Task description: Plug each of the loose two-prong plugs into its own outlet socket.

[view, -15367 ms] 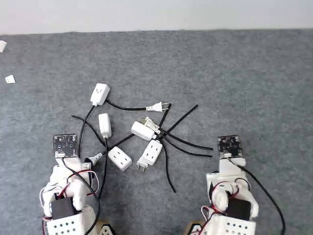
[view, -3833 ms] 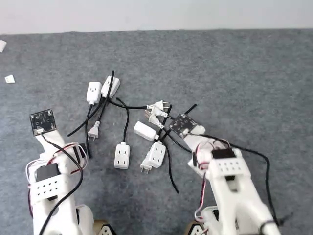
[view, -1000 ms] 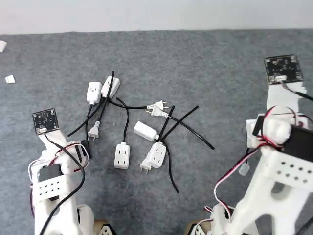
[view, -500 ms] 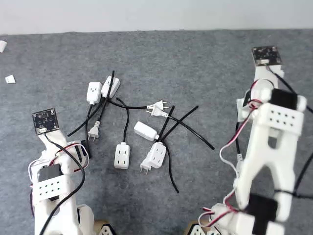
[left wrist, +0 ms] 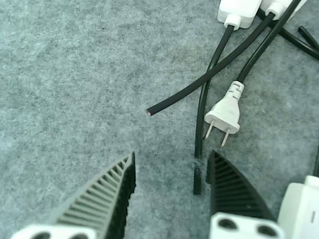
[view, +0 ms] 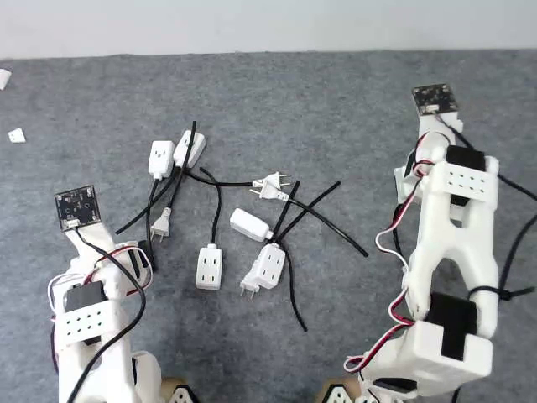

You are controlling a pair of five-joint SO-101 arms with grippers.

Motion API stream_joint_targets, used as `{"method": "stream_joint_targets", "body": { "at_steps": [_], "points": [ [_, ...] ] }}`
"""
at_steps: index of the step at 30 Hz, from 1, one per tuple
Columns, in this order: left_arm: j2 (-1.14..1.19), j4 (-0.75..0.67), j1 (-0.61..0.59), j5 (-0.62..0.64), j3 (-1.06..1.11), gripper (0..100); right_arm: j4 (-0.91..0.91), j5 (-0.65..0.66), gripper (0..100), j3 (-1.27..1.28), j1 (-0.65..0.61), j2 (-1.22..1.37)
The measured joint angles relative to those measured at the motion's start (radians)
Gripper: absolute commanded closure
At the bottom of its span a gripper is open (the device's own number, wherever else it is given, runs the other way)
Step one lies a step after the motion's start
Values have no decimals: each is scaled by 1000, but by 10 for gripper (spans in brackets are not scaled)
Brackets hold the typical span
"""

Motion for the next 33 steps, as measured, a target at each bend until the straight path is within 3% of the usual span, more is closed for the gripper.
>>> {"method": "stream_joint_targets", "body": {
  "at_steps": [6,12,22,33],
  "points": [
    [0,0,0,0,0,782,124,-6,933,31,0,-117],
    [0,0,28,0,0,782,172,-20,965,256,15,-296],
    [0,0,37,0,18,782,12,107,928,700,44,-522],
    [-3,0,37,0,18,782,-110,163,892,718,44,-465]
  ]
}}
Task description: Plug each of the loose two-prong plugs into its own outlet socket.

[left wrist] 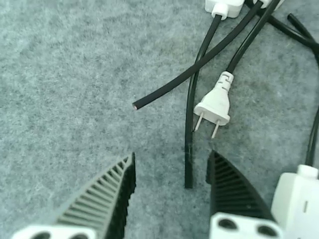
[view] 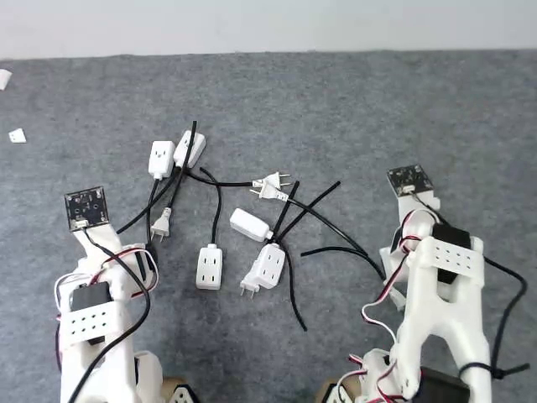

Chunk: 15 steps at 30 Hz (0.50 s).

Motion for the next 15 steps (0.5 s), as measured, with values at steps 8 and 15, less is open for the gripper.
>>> {"method": "stream_joint_targets", "body": {
  "at_steps": [8,15],
  "points": [
    [0,-17,0,0,0,782,101,3,987,5,-38,-51],
    [0,-25,0,0,0,782,138,87,988,129,-72,-178]
  ]
}}
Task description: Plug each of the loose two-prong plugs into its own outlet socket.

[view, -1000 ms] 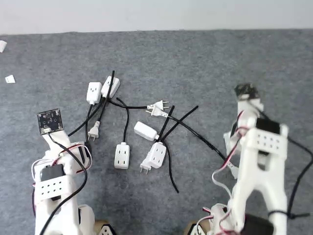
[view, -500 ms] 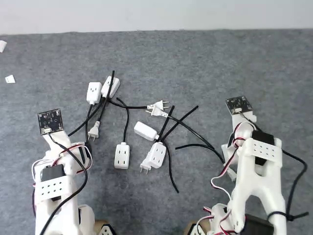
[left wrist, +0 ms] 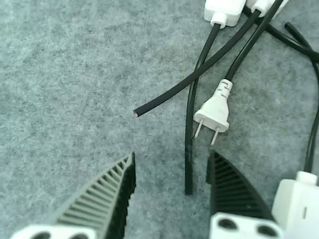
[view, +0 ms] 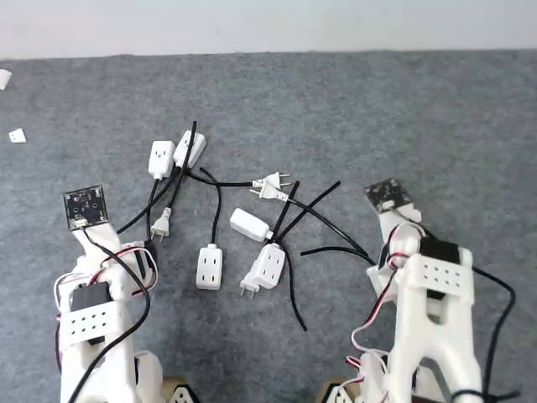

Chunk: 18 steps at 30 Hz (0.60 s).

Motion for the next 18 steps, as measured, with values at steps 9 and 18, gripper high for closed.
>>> {"method": "stream_joint_targets", "body": {
  "at_steps": [9,18],
  "points": [
    [0,0,0,0,0,782,-40,89,989,38,101,-15],
    [0,0,0,0,0,782,-112,173,989,38,158,51]
  ]
}}
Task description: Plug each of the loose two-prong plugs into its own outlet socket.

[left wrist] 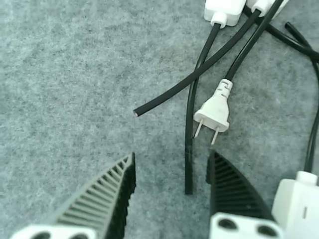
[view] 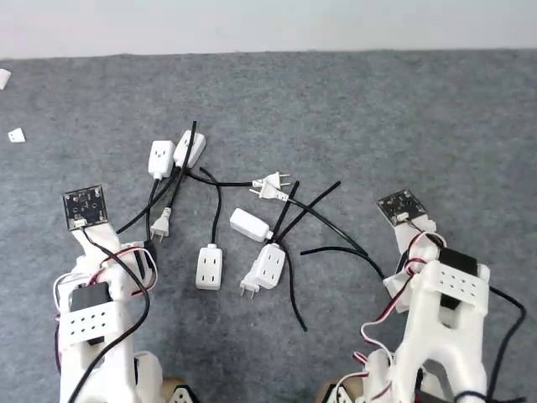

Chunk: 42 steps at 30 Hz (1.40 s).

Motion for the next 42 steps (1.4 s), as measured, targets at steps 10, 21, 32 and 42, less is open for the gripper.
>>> {"method": "stream_joint_targets", "body": {
  "at_steps": [10,21,32,42],
  "points": [
    [0,0,0,0,0,782,48,-49,990,15,-60,-138],
    [0,0,0,0,0,782,87,20,990,144,-94,-242],
    [0,0,0,0,0,782,-49,72,990,144,9,-164],
    [0,0,0,0,0,782,-147,78,990,104,28,40]
  ]
}}
